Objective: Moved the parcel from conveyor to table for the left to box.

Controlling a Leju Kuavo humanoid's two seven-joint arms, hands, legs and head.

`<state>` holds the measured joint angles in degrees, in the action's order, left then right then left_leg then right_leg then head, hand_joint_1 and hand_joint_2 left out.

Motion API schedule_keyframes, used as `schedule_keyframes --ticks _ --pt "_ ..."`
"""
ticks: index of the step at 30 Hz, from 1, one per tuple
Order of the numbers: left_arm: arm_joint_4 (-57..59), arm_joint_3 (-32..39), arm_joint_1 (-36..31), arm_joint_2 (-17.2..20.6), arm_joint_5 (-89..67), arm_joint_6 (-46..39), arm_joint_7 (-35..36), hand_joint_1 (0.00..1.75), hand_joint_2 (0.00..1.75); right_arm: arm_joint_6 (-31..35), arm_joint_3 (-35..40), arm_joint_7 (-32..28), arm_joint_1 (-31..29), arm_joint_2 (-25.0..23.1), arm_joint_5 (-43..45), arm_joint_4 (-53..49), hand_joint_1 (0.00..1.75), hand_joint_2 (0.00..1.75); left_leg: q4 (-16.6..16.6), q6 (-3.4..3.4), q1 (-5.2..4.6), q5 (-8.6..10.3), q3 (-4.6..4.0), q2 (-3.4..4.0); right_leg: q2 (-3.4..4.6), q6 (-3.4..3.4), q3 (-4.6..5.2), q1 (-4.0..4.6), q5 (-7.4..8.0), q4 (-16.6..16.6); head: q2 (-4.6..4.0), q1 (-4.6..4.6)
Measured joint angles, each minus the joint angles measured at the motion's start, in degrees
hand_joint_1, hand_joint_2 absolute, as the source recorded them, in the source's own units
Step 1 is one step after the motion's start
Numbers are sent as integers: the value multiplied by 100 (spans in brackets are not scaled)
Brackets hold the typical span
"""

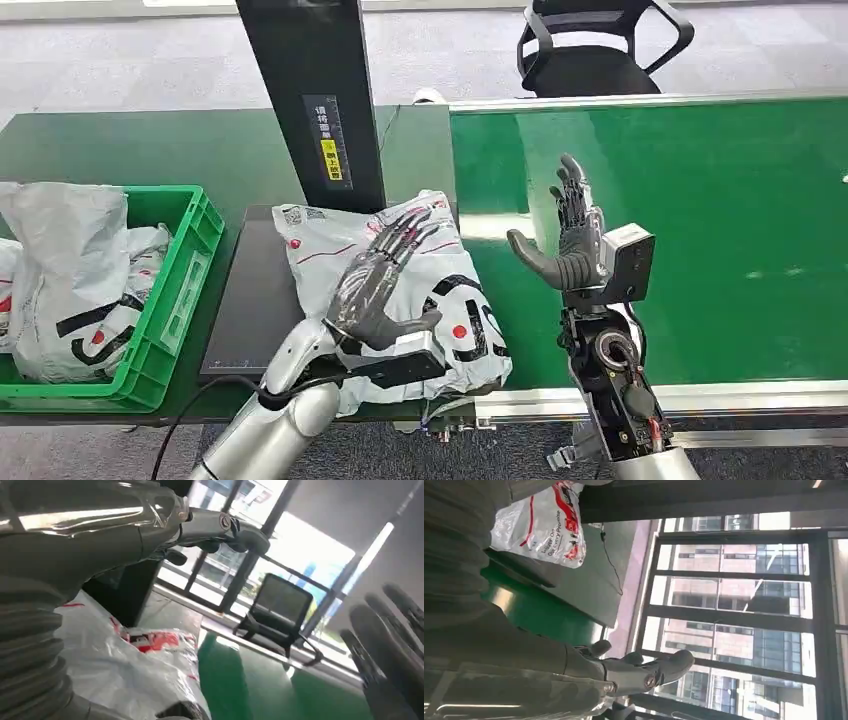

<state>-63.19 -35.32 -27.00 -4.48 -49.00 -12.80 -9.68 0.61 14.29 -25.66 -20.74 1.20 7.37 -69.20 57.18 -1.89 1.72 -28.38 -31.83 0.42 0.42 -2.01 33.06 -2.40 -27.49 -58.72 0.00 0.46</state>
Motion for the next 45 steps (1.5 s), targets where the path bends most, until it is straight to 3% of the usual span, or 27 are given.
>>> schedule_keyframes --ticks 6,15,23,37,38,39,40,41,45 --pt "396 -395 -456 -129 -140 321 160 0 175 0 2 4 0 0 4 -2 0 175 0 0 0 0 0 3 1 0 -2 0 1 0 0 2" --pt "632 -540 -595 -162 -164 330 168 0 175 0 2 4 0 0 2 -2 0 175 0 0 0 1 -1 2 1 0 0 0 0 0 0 0" --pt "1968 -1093 -1230 -470 -890 1556 916 0 175 179 -46 42 39 0 -151 -238 0 175 0 1 -4 1 3 4 1 -1 -4 -3 1 0 0 2" --pt "3088 -1694 -1227 -527 -1023 1599 732 3 175 223 -77 109 153 28 -337 -468 0 175 -1 2 -3 1 6 9 6 -1 -8 -2 1 0 0 2" --pt "3104 -1713 -1225 -527 -1023 1599 730 54 175 223 -77 111 159 28 -350 -476 0 175 -1 2 -3 2 7 8 6 -1 -10 -2 2 0 0 0" --pt "3121 -1724 -1224 -527 -1023 1610 719 147 175 223 -77 111 165 28 -350 -483 0 175 -1 2 -3 2 8 7 6 -1 -11 -2 2 0 0 0" --pt "3128 -1726 -1222 -527 -1023 1630 693 168 175 223 -77 111 171 28 -356 -490 0 175 -1 2 -3 2 9 7 6 -1 -11 -2 2 0 0 0" --pt "3132 -1733 -1218 -527 -1023 1641 666 175 175 223 -76 111 175 28 -365 -494 0 175 -1 2 -3 2 9 7 6 -1 -11 -2 2 0 0 0" --pt "3138 -1790 -1213 -522 -1023 1648 656 175 175 229 -79 118 216 33 -398 -542 0 175 -1 2 -3 2 8 2 4 -1 -12 -2 1 0 0 0"
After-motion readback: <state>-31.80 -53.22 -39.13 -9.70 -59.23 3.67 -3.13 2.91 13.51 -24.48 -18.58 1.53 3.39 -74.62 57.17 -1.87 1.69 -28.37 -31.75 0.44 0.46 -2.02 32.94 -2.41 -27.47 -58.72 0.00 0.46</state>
